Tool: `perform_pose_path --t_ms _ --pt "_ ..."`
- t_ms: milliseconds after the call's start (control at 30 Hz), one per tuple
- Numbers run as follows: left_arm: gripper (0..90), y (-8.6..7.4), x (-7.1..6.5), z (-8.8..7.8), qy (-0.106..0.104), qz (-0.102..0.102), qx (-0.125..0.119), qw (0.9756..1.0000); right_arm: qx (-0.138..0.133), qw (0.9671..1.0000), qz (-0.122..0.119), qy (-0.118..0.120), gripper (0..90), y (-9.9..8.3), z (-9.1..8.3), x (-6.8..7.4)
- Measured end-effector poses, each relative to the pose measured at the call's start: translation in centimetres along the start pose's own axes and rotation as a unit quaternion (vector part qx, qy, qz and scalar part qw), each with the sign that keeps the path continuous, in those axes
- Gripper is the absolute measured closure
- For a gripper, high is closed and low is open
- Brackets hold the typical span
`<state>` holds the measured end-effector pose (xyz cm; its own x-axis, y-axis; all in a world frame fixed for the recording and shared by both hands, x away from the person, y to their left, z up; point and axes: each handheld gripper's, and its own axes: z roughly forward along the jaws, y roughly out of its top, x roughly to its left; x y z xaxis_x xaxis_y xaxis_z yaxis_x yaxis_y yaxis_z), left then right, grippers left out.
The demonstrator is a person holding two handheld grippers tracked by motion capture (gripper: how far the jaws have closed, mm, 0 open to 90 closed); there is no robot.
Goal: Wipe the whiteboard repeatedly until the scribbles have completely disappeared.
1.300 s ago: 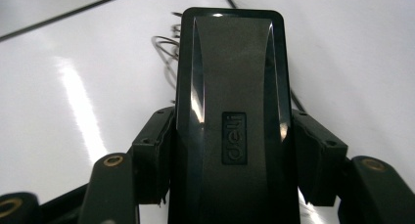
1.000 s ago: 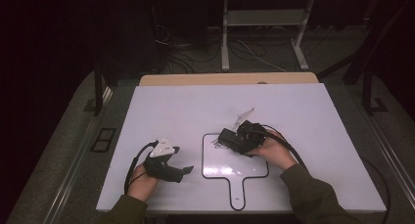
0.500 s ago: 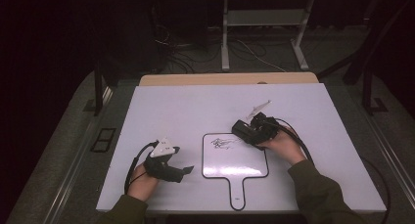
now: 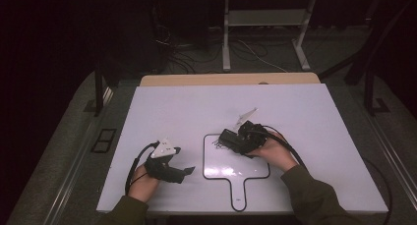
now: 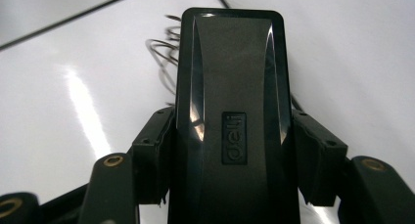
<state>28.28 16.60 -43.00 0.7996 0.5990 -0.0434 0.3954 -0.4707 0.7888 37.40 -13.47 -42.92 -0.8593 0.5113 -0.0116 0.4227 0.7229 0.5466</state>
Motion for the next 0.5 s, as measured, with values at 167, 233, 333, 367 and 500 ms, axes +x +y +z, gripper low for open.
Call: perform_pose_path --t_ms 167,233,333,367,500 --pt "14.1 0.0 0.0 -0.1 0.001 0.002 -0.002 1.0000 0.001 1.0000 0.001 -0.004 38.8 0.2 0.1 -0.3" --pt "14.1 0.0 0.0 -0.1 0.001 0.002 -0.002 1.0000 0.003 0.9999 0.010 -0.014 38.9 0.1 0.0 -1.0" --pt "14.1 0.1 0.0 -0.1 0.001 0.002 -0.002 1.0000 0.002 0.9993 0.028 -0.023 38.8 -0.2 -0.1 -2.0" --pt "14.1 0.1 0.0 -0.1 0.001 0.000 -0.004 1.0000 0.001 0.9990 0.034 -0.027 38.8 -0.3 -0.2 -2.3" --pt "14.1 0.1 -0.1 -0.1 0.001 0.000 -0.005 1.0000 -0.001 0.9980 0.055 -0.030 38.9 -0.5 -0.3 -3.2"
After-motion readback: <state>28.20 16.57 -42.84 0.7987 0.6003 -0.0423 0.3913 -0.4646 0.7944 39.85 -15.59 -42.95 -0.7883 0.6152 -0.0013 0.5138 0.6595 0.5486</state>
